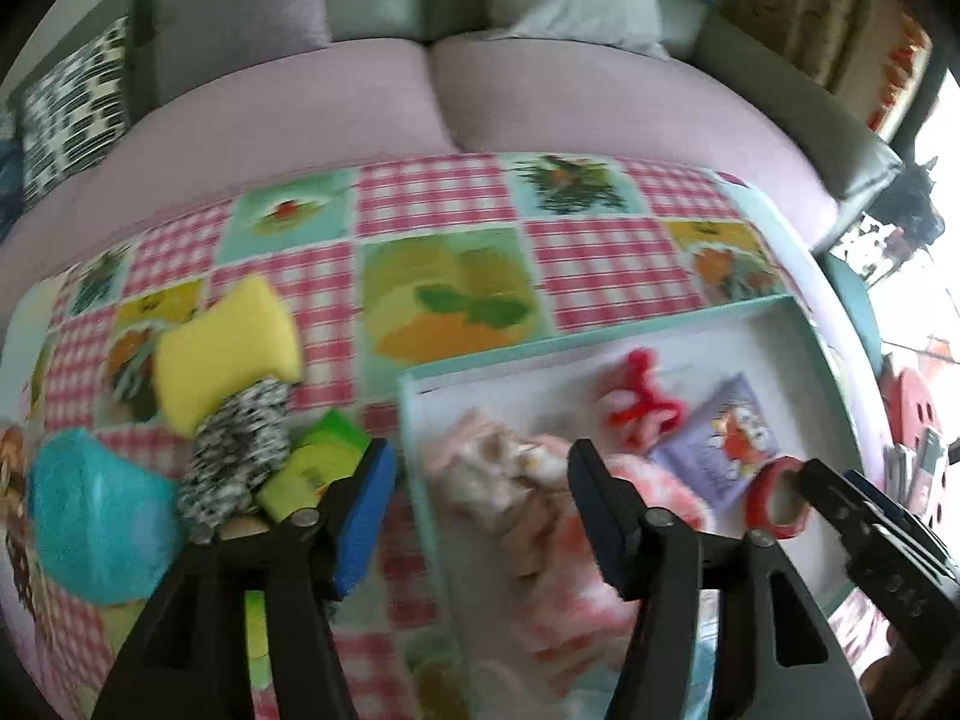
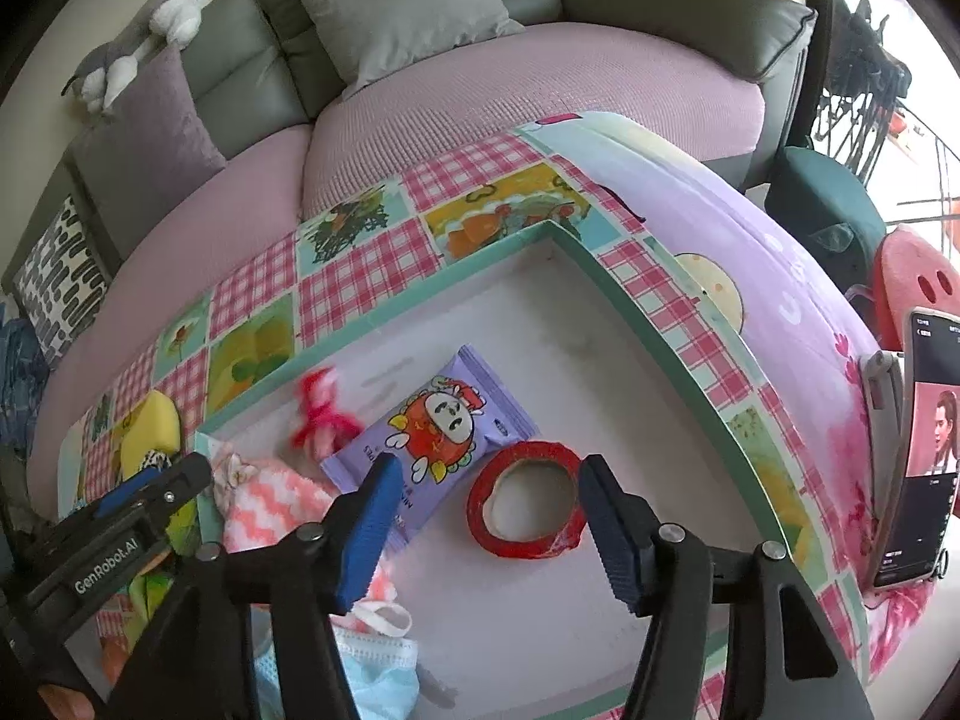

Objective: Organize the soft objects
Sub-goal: 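Move both open tools away from the tray back toward the item pile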

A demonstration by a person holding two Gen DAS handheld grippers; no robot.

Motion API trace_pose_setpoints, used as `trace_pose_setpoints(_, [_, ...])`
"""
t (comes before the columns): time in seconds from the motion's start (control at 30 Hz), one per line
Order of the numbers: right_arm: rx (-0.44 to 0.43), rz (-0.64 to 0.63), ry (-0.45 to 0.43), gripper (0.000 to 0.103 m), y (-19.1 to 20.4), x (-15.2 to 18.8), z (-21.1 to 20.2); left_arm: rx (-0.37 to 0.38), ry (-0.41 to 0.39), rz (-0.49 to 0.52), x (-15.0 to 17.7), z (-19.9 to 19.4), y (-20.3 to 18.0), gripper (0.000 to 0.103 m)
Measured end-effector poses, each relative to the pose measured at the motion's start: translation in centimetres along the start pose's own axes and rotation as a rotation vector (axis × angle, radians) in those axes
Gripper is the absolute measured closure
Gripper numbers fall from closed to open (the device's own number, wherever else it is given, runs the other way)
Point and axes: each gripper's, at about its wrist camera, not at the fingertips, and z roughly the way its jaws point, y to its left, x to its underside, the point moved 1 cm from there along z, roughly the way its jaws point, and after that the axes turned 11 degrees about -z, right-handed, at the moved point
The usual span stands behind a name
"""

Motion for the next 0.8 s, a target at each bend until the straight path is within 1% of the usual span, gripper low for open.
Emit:
trace_pose_setpoints(0.03, [-0.001,-0.004,0.001,0.027,0.1,0.0,0.0,-0.004,-0.004,-0.01,0.1,-0.2,0.4,0.022])
trace_pose_setpoints(0.07, [-0.003,-0.01,0.003,0.025,0.2,0.1,-0.1,-0.014,-0.014,-0.025,0.2,-0.5,1.0,0.02])
trace_pose_setpoints(0.1, [-0.002,-0.013,0.003,0.022,0.3,0.1,-0.1,-0.022,-0.023,-0.033,0.3,-0.7,1.4,0.02])
trace_pose_setpoints(0.2, [0.011,-0.028,0.0,0.019,0.6,0.2,-0.2,-0.031,-0.047,-0.055,0.5,-1.5,2.4,0.02])
trace_pose_setpoints(0.27, [0.009,-0.035,-0.003,0.015,0.8,0.3,-0.3,-0.032,-0.064,-0.074,0.5,-2.1,3.1,0.02])
trace_pose_setpoints(0.33, [0.002,-0.039,-0.003,0.006,1.0,0.3,-0.3,-0.037,-0.086,-0.091,0.6,-2.8,3.8,0.02])
trace_pose_setpoints(0.4, [0.002,-0.05,-0.005,0.001,1.4,0.4,-0.3,-0.042,-0.102,-0.101,0.8,-3.3,4.4,0.018])
trace_pose_setpoints(0.63, [-0.001,-0.077,-0.018,0.0,2.7,1.0,-0.8,-0.051,-0.132,-0.141,1.9,-4.8,6.9,0.016])
trace_pose_setpoints(0.67, [0.001,-0.078,-0.02,0.0,2.9,1.1,-0.8,-0.055,-0.139,-0.148,2.1,-5.1,7.4,0.014])
trace_pose_setpoints(0.7, [0.002,-0.081,-0.023,0.0,3.1,1.3,-0.9,-0.059,-0.145,-0.156,2.4,-5.4,7.9,0.007])
trace_pose_setpoints(0.73, [-0.001,-0.082,-0.029,0.0,3.3,1.4,-1.1,-0.061,-0.153,-0.165,2.6,-5.7,8.4,0.005])
trace_pose_setpoints(0.8, [-0.008,-0.09,-0.038,0.0,3.7,1.6,-1.4,-0.064,-0.163,-0.186,3.0,-6.4,9.2,0.005])
